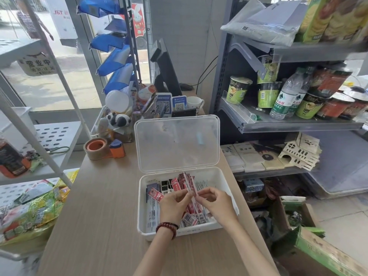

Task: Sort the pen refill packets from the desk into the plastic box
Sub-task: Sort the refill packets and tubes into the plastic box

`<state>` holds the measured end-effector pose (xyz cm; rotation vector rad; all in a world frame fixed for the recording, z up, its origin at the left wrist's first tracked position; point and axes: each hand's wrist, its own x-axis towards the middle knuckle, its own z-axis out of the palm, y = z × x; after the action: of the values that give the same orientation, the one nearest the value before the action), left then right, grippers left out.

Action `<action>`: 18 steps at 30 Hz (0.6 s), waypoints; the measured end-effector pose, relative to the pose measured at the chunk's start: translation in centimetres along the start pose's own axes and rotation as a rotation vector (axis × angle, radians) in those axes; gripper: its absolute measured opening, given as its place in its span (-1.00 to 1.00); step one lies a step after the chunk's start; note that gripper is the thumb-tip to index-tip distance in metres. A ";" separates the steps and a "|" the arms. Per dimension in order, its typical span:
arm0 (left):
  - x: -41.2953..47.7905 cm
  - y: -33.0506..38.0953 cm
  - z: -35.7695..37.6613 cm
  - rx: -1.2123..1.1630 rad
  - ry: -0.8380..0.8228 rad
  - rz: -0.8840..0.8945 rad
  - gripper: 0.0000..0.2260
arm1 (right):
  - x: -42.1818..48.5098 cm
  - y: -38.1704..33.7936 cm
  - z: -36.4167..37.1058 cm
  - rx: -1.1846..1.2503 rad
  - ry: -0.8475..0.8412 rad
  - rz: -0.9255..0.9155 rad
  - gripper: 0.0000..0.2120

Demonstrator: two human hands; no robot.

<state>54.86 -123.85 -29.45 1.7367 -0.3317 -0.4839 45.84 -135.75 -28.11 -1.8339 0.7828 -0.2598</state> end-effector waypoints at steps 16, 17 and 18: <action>0.2 -0.1 -0.3 -0.093 -0.013 -0.031 -0.86 | 1.4 1.5 2.0 -0.552 0.250 0.181 -0.93; 0.1 -0.1 -0.3 -0.094 -0.036 -0.021 -0.86 | 1.3 1.4 1.9 -0.535 0.245 0.163 -0.90; 0.0 0.0 -0.3 -0.092 -0.051 -0.006 -0.87 | 1.1 1.1 1.7 -0.506 0.244 0.131 -0.86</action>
<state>55.04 -123.63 -29.40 1.6381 -0.3357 -0.5400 47.15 -135.39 -30.04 -2.2359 1.2191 -0.2149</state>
